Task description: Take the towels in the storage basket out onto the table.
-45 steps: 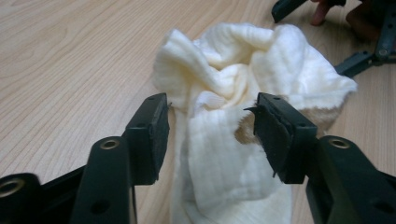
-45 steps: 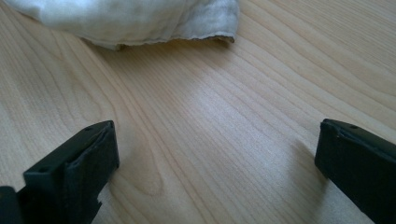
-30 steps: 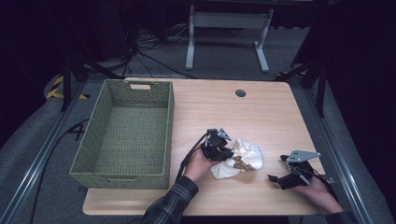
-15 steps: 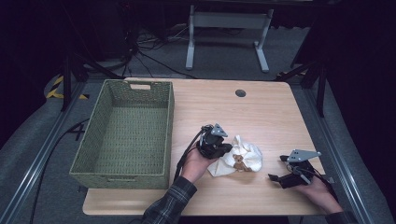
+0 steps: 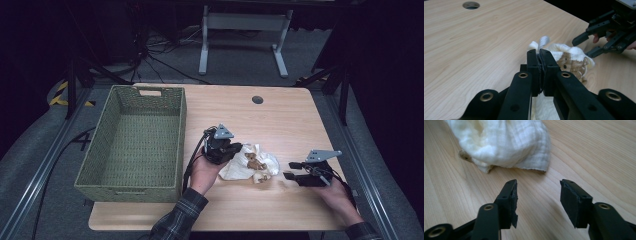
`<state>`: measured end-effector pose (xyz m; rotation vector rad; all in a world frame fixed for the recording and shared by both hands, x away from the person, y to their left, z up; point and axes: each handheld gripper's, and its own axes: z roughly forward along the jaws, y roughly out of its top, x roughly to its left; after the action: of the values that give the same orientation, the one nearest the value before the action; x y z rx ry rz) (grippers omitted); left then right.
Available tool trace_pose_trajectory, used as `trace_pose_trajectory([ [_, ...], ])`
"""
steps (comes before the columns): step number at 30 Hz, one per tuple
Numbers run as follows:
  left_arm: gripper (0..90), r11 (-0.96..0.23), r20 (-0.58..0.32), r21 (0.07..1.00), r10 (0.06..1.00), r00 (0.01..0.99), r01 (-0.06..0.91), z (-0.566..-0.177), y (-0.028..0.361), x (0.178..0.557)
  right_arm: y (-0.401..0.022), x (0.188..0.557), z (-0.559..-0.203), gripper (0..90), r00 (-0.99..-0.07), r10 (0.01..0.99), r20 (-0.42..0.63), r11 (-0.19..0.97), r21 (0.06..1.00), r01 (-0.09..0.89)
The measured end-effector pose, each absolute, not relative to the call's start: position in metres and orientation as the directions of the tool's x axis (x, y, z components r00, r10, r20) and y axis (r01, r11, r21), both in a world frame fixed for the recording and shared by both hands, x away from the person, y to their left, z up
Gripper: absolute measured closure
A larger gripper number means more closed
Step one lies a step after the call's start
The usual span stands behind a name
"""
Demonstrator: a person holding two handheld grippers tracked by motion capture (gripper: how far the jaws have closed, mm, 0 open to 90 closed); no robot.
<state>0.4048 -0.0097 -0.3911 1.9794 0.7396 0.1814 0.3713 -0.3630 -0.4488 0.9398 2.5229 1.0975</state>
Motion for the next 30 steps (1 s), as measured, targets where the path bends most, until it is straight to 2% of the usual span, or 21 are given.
trace_pose_trajectory([
  [12, 87.2, -0.309, -0.186, 0.848, 0.588, 0.788, 0.431, -0.389, -0.004, 0.406, -0.344, 0.389, -0.457, 57.5, -0.8, 0.597, 0.067, 0.532, 0.713, 0.457],
  [13, 87.2, -0.311, -0.182, 0.85, 0.585, 0.791, 0.425, -0.389, -0.004, 0.406, -0.342, 0.392, -0.457, 64.8, -0.803, 0.591, 0.075, 0.53, 0.715, 0.456],
  [17, 87.2, -0.303, -0.186, 0.852, 0.585, 0.789, 0.426, -0.388, -0.003, 0.405, -0.339, 0.396, -0.457, 82.3, -0.808, 0.585, 0.067, 0.541, 0.71, 0.451],
  [18, 87.2, -0.303, -0.186, 0.852, 0.585, 0.789, 0.426, -0.388, -0.003, 0.405, -0.339, 0.396, -0.457, 82.3, -0.808, 0.585, 0.067, 0.541, 0.71, 0.451],
  [19, 87.2, -0.3, -0.19, 0.852, 0.586, 0.788, 0.429, -0.387, -0.002, 0.405, -0.34, 0.397, -0.456, 86.0, -0.808, 0.585, 0.067, 0.539, 0.712, 0.45],
  [30, 87.5, -0.283, -0.184, 0.864, 0.591, 0.785, 0.415, -0.378, 0.001, 0.403, -0.363, 0.389, -0.426, 88.3, -0.791, 0.607, 0.076, 0.467, 0.771, 0.432],
])
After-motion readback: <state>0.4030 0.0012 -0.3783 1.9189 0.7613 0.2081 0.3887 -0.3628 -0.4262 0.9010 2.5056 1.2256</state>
